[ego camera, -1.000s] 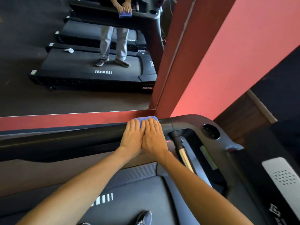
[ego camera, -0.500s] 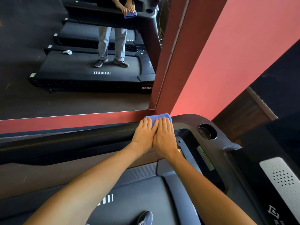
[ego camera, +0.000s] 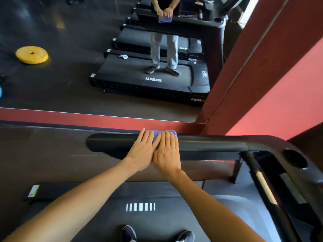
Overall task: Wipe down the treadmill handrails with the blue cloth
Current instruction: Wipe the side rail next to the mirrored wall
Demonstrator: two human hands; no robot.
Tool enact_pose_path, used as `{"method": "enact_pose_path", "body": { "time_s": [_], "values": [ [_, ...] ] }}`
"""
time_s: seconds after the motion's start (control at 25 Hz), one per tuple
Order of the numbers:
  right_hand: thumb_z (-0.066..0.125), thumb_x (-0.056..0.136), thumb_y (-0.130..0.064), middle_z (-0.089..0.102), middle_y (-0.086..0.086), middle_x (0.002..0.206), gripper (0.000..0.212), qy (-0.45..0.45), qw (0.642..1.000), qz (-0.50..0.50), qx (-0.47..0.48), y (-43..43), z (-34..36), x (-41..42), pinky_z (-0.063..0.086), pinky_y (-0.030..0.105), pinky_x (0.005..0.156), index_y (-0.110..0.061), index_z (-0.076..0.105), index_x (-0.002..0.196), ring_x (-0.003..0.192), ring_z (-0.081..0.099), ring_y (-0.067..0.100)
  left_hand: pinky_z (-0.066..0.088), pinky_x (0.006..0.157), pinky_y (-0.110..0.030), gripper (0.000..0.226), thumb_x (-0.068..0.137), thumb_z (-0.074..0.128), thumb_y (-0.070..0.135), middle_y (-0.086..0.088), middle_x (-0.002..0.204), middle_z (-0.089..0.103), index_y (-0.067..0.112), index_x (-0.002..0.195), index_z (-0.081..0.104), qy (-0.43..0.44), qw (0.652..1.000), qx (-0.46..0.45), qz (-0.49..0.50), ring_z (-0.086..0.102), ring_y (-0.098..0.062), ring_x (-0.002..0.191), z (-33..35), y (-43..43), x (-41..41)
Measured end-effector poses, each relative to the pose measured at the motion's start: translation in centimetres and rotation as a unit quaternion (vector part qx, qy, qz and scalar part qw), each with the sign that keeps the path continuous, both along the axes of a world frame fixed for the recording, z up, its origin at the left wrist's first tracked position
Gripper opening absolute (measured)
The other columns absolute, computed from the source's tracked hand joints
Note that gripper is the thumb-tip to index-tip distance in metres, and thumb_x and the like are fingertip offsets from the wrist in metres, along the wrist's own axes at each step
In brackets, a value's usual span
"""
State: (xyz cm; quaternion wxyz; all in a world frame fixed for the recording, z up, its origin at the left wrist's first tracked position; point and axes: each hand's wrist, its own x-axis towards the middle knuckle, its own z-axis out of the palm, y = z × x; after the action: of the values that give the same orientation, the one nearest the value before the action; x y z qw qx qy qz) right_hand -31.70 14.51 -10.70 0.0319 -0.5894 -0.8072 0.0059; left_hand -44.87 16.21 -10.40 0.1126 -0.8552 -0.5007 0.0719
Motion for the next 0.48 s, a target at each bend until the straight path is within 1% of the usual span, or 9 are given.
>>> {"method": "enact_pose_path", "body": {
  "time_s": [0.08, 0.16, 0.2, 0.32, 0.44, 0.48],
  "values": [
    [0.024, 0.098, -0.029, 0.058, 0.028, 0.136, 0.060, 0.012, 0.999, 0.034, -0.002, -0.1, 0.8, -5.6, 0.042, 0.058, 0.110, 0.007, 0.054, 0.136, 0.130, 0.053, 0.046, 0.032, 0.120, -0.057, 0.077, 0.091, 0.062, 0.034, -0.024, 0.144, 0.053, 0.004, 0.155, 0.031, 0.023, 1.000, 0.000, 0.018, 0.049, -0.042, 0.134, 0.4, -0.4, -5.8],
    [0.026, 0.096, -0.028, 0.065, 0.024, 0.125, 0.058, 0.041, 0.998, 0.055, 0.006, 0.2, 1.8, -10.4, 0.046, 0.055, 0.107, 0.004, 0.061, 0.129, 0.119, 0.060, 0.041, 0.034, 0.119, -0.056, 0.079, 0.087, 0.065, 0.034, -0.024, 0.140, 0.056, 0.003, 0.153, 0.034, 0.029, 0.999, -0.002, 0.043, 0.051, -0.041, 0.132, 0.6, -1.0, -10.5],
    [0.026, 0.096, -0.028, 0.065, 0.023, 0.125, 0.057, 0.043, 0.997, 0.064, 0.011, 0.1, 2.0, -12.3, 0.045, 0.054, 0.107, 0.004, 0.060, 0.129, 0.118, 0.060, 0.040, 0.034, 0.119, -0.056, 0.080, 0.086, 0.065, 0.035, -0.024, 0.141, 0.056, 0.003, 0.153, 0.035, 0.033, 0.998, -0.003, 0.058, 0.051, -0.041, 0.132, 0.5, -1.5, -12.5],
    [0.024, 0.098, -0.028, 0.059, 0.020, 0.128, 0.056, 0.026, 0.996, 0.083, 0.002, 0.0, 1.7, -15.9, 0.037, 0.053, 0.113, 0.002, 0.050, 0.137, 0.120, 0.052, 0.038, 0.035, 0.118, -0.055, 0.084, 0.084, 0.067, 0.042, -0.025, 0.141, 0.056, 0.001, 0.152, 0.039, 0.058, 0.994, 0.004, 0.089, 0.051, -0.041, 0.133, 0.5, -2.1, -16.1],
    [0.029, 0.099, -0.027, 0.056, 0.019, 0.128, 0.051, 0.005, 0.995, 0.095, 0.011, 0.4, 1.4, -16.4, 0.034, 0.052, 0.112, 0.002, 0.047, 0.137, 0.118, 0.049, 0.037, 0.040, 0.115, -0.056, 0.087, 0.077, 0.074, 0.040, -0.029, 0.134, 0.059, -0.003, 0.146, 0.045, 0.056, 0.994, 0.008, 0.094, 0.055, -0.045, 0.126, 0.4, -2.1, -16.6],
    [0.032, 0.100, -0.026, 0.056, 0.018, 0.127, 0.048, 0.003, 0.994, 0.105, 0.016, 0.6, 1.3, -16.2, 0.035, 0.050, 0.112, 0.001, 0.047, 0.137, 0.118, 0.049, 0.036, 0.039, 0.116, -0.057, 0.087, 0.076, 0.073, 0.038, -0.031, 0.133, 0.058, -0.004, 0.146, 0.044, 0.058, 0.993, 0.014, 0.099, 0.055, -0.046, 0.125, 0.2, -2.1, -16.3]
  ]
}}
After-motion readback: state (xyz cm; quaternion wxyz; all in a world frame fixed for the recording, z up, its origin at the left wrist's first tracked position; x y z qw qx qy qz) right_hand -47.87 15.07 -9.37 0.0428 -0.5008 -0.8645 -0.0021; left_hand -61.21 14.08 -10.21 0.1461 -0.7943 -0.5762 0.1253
